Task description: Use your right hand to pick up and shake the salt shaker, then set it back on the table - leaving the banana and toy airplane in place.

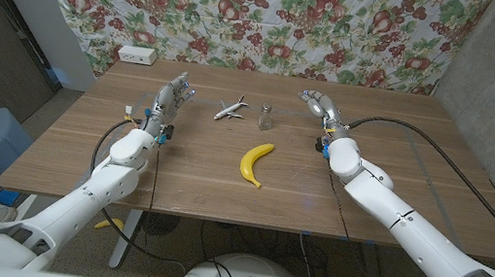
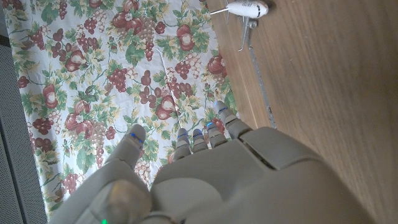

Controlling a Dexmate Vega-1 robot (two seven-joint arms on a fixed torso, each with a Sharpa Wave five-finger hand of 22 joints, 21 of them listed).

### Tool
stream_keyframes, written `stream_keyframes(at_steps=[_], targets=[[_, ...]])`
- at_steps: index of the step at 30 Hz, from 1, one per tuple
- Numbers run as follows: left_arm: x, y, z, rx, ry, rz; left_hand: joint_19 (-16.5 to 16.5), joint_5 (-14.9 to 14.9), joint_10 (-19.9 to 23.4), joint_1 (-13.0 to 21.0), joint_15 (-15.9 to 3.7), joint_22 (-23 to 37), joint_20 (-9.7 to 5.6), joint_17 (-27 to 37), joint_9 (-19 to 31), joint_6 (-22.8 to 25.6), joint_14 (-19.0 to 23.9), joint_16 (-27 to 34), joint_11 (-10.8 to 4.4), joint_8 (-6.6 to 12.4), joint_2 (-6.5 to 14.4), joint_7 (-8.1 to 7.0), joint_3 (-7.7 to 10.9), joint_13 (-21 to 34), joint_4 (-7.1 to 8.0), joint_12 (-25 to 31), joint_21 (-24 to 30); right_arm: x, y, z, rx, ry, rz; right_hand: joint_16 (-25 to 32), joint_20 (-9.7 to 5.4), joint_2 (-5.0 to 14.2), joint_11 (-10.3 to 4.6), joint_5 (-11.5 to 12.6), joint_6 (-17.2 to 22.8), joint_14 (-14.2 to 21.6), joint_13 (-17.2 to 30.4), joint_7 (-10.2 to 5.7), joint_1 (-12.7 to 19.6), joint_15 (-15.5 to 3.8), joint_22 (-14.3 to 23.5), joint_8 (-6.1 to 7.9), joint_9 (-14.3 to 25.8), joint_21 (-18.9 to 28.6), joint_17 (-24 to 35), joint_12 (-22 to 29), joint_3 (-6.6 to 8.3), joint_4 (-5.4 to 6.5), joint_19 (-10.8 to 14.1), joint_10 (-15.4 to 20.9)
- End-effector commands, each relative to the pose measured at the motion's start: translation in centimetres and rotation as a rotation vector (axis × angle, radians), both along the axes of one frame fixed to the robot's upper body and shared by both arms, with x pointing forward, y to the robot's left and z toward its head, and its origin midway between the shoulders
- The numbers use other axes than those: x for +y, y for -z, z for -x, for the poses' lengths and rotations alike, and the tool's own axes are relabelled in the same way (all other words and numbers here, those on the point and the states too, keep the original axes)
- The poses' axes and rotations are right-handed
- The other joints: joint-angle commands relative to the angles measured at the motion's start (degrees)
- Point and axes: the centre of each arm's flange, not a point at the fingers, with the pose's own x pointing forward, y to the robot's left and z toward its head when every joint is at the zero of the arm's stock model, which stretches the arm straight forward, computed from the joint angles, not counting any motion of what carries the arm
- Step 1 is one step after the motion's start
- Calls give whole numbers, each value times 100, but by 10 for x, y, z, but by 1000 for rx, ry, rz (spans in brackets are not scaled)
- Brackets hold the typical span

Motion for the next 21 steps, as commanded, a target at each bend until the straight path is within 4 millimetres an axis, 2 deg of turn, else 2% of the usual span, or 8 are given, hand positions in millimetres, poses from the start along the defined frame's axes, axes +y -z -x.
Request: stream_keyframes(at_steps=[1,21], targets=[[1,2,1,0,0,0,35,-25,34,-44,-103,29,15,20,19,28,35,-2,-22,-18,150,-26,18,23,-31,-8,-16,7,5,-1,19,42,74,24,-2,53,-38,28,39,-8,18,-18,35,-60,28,-12,27,-14,24,4,15,-25,50,46],[0,2,3,2,-3,0,50,-26,32,-59,-107,31,16,19,19,31,35,-5,-27,-19,154,-33,26,23,-48,-14,-48,22,10,-6,49,82,148,36,-28,82,-67,46,14,-34,24,-65,94,-115,30,-31,30,-41,48,-10,29,-24,60,30]])
